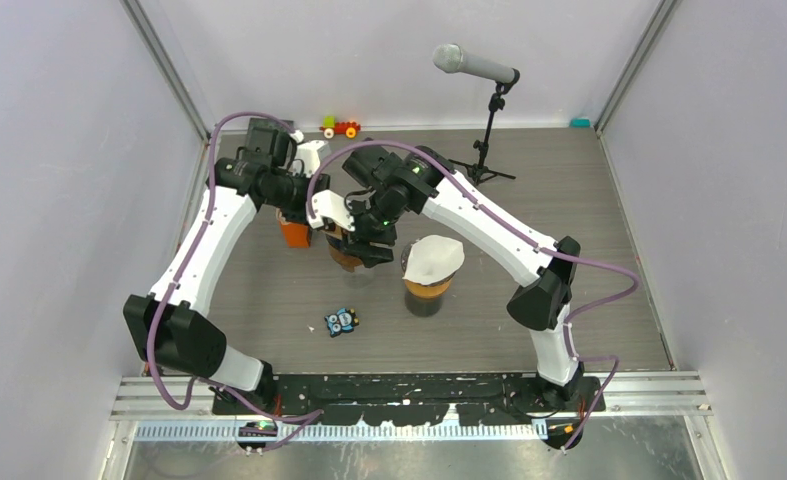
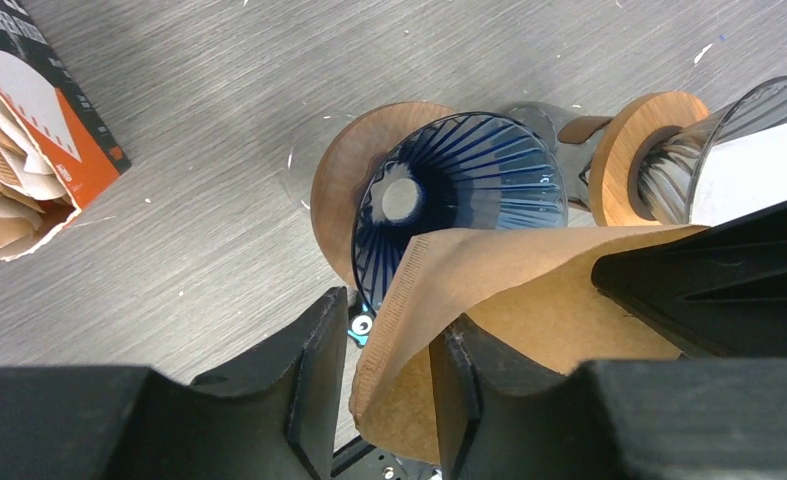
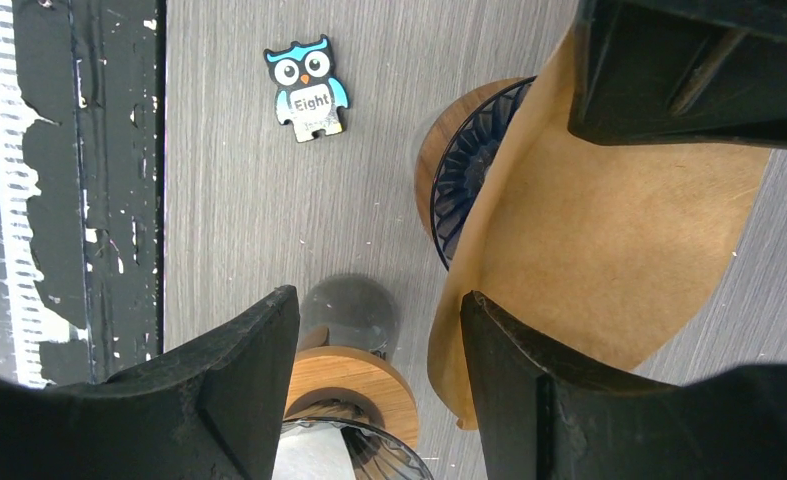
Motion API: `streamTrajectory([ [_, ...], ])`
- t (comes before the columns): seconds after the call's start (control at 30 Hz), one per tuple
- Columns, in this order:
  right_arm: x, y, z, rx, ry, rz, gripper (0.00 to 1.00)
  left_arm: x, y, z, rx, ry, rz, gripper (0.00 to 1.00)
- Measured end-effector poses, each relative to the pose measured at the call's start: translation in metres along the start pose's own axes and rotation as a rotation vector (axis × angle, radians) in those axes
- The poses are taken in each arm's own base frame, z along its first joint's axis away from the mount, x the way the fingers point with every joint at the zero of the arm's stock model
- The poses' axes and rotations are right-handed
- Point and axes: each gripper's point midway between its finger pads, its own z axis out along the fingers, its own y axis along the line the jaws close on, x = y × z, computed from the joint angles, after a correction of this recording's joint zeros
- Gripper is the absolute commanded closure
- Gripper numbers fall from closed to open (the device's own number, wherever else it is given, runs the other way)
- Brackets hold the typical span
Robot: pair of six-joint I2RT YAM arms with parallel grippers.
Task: Place the coffee filter in the dripper
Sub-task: Place the coffee filter in the coffee dripper.
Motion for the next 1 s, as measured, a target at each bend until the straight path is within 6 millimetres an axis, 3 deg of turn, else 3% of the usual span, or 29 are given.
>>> streamTrajectory([
  [0.4, 0.002, 0.0, 0.002, -0.004, 0.008, -0.005, 0.35, 0.001, 0.011, 0.004, -0.037, 0.025, 0.059, 0.53],
  [1.0, 0.014, -0.004, 0.025, -0.036, 0.052, 0.002, 0.35, 0.008, 0.018, 0.02, -0.041, 0.058, 0.099, 0.51],
])
